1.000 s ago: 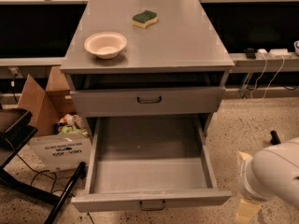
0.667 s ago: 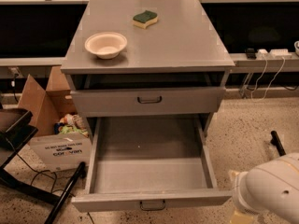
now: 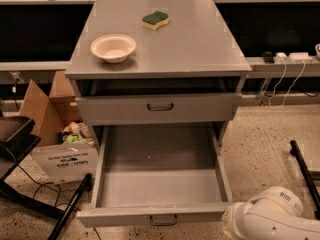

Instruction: Close middle drawer

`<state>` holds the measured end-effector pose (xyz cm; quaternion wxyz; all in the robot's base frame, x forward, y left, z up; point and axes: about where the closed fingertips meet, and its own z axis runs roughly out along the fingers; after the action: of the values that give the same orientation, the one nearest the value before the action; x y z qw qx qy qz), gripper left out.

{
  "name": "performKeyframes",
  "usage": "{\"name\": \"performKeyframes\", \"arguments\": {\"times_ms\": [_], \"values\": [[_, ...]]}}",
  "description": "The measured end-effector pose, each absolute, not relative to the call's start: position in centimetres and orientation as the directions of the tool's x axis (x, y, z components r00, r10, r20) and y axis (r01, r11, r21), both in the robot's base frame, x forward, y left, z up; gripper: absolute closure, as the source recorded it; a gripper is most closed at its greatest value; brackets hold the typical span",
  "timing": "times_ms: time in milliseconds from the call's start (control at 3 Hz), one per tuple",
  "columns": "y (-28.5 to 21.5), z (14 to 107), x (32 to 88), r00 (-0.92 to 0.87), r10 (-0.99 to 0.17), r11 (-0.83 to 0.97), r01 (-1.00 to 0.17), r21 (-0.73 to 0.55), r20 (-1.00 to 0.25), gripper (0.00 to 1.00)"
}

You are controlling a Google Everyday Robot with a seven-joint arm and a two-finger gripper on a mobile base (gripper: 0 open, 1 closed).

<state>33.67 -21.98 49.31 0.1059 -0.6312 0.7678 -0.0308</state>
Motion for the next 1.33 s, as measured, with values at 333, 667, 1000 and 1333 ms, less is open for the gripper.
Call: {"name": "performKeyframes", "arguments": {"times_ms": [333, 667, 1000, 1333], "values": [[-20.3, 45.3, 35.1, -0.200, -0.960, 0.236, -0.955, -0.179, -0.195, 0.89], [-18.2, 41.1, 37.5, -0.215, -0.938, 0.270, -0.946, -0.182, -0.272, 1.00], [-17.2, 38.9, 38.6, -0.198, -0.935, 0.261, -0.945, -0.196, -0.293, 1.00], [-16.0, 39.4, 40.9, -0.228, -0.899, 0.336, -0.906, -0.256, -0.373, 1.00]]}}
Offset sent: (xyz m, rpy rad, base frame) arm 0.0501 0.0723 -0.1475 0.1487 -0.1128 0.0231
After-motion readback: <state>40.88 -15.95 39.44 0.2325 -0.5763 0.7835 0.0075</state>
